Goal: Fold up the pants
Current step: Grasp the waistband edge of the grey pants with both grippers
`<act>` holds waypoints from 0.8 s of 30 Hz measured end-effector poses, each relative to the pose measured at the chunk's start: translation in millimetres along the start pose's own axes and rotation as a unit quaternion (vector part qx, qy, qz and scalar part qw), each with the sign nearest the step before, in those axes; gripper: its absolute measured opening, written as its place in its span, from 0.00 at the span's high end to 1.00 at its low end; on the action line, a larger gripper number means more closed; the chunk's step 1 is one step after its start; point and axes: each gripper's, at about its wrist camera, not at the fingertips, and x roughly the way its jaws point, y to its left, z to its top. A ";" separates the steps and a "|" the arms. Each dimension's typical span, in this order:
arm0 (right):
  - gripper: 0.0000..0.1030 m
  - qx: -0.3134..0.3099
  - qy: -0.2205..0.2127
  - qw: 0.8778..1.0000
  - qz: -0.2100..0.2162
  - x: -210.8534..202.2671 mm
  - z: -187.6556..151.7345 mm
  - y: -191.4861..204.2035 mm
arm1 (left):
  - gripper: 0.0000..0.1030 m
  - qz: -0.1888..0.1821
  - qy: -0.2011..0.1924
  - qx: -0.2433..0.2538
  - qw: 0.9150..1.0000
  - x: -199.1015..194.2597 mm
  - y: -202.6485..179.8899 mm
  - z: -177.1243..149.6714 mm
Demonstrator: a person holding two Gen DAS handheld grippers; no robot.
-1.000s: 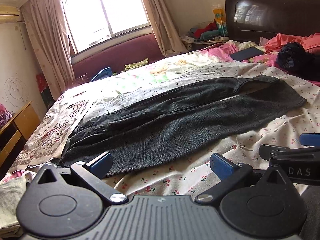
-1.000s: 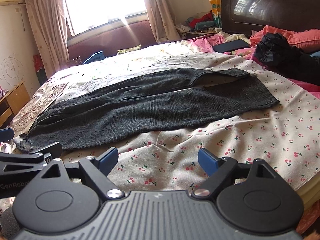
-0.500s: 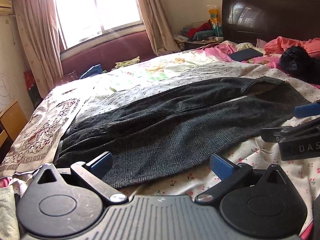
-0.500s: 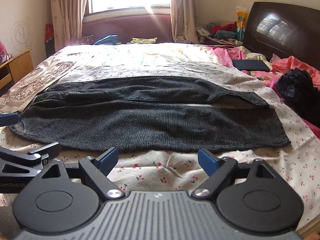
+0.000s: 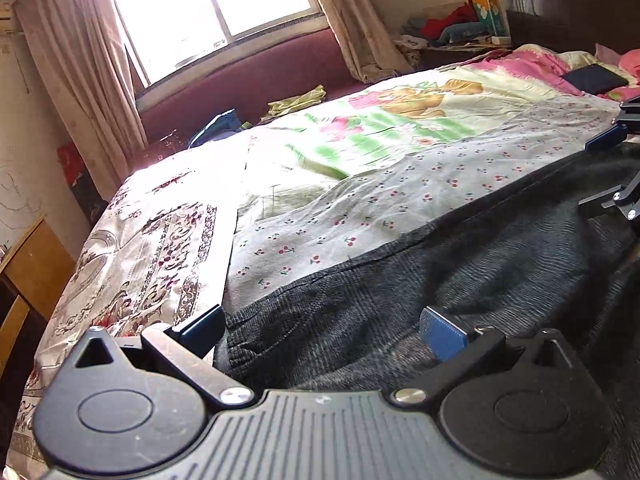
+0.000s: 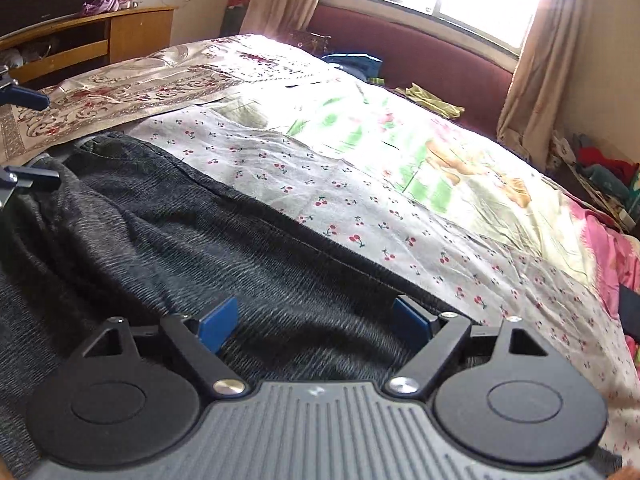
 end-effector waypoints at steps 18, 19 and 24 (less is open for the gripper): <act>0.21 -0.013 0.117 0.988 0.096 135.9 34.9 -16.4 | 0.01 -0.113 0.160 0.019 0.980 140.0 60.4 12.5; 0.28 -0.018 0.118 0.988 0.097 135.5 35.8 -15.4 | 0.01 -0.118 0.167 0.015 0.979 143.1 62.2 15.4; 0.73 -0.009 0.123 0.988 0.094 130.1 44.8 -17.7 | 0.08 -0.138 0.183 0.014 0.973 147.1 69.5 19.4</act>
